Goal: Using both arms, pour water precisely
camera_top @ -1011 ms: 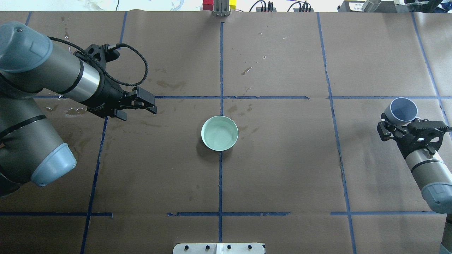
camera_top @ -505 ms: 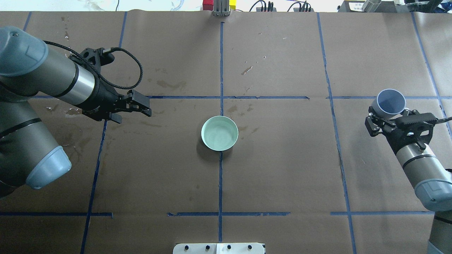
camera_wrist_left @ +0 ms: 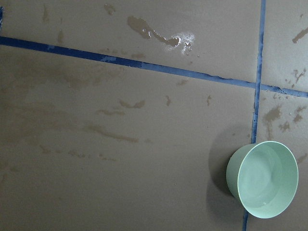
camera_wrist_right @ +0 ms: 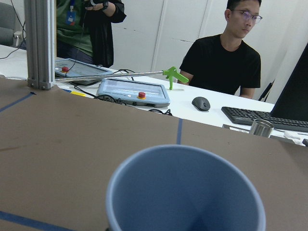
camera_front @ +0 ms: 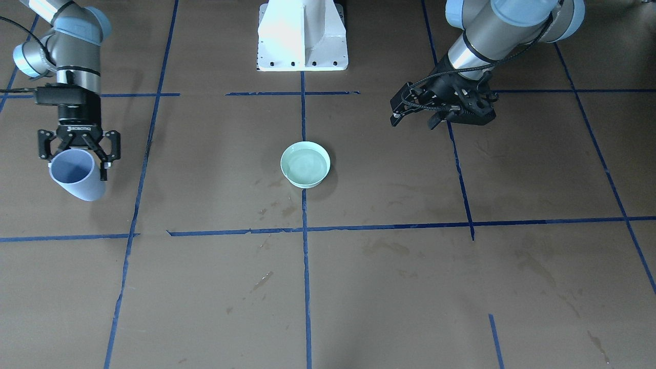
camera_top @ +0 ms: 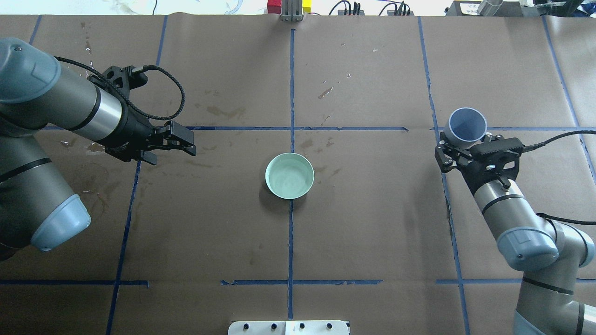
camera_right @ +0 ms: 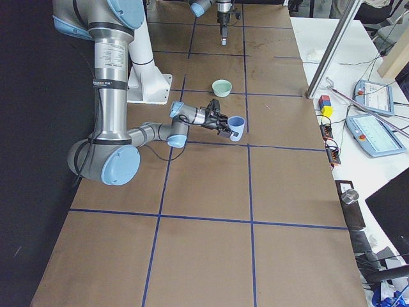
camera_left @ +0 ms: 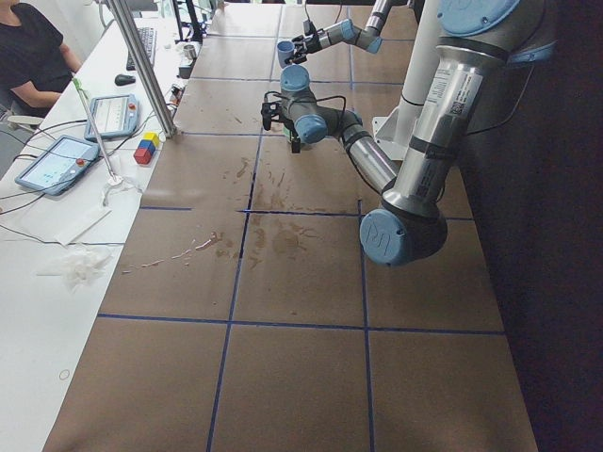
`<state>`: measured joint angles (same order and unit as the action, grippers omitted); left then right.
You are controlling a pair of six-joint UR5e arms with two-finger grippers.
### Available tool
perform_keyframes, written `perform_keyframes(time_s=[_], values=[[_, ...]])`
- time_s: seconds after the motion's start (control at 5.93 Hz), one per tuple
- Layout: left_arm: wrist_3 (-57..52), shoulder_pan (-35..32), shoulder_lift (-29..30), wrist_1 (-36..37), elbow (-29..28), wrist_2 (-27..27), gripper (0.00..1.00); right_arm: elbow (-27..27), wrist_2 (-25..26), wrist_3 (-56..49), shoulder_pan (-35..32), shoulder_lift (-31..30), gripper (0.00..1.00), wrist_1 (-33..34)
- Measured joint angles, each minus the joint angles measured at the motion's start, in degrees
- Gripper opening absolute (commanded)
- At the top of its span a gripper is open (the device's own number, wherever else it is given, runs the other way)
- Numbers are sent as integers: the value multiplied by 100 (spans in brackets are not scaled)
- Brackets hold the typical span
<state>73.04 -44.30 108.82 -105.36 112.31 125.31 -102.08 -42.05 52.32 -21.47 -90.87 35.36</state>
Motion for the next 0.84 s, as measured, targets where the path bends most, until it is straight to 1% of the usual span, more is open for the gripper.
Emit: perform_keyframes(time_s=[0.17, 0.51, 0.67, 0.84], values=[[0, -4, -72, -2, 53, 1, 100, -219, 53, 1, 175, 340, 15, 603], [0, -2, -276, 4, 229, 2, 100, -341, 274, -11, 538, 1169, 14, 1781], [2, -1, -329, 6, 269, 5, 100, -338, 583, -29, 711, 1660, 13, 2584], [6, 0, -373, 4, 278, 18, 100, -301, 1034, -148, 921, 1991, 11, 3143]])
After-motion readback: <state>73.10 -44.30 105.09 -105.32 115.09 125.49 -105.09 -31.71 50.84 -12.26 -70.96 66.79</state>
